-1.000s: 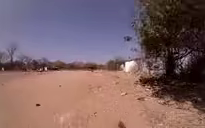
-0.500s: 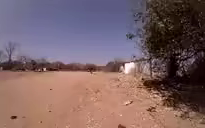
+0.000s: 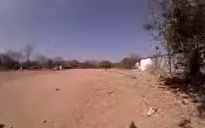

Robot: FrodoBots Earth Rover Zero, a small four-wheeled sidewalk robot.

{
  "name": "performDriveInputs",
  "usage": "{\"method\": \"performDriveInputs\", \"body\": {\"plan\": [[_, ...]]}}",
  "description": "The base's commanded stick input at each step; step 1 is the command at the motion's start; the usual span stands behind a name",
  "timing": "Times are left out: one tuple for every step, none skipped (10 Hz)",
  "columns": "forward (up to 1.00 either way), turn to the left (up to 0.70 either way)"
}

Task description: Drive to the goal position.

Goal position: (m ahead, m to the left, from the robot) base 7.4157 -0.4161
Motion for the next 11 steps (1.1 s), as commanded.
{"method": "performDriveInputs", "body": {"plan": [[1.0,0.02],[1.0,0.02],[1.0,0.02],[1.0,0.02],[1.0,0.02],[1.0,0.02],[1.0,0.02],[1.0,0.02],[1.0,0.02],[1.0,0.02],[1.0,0.02]]}}
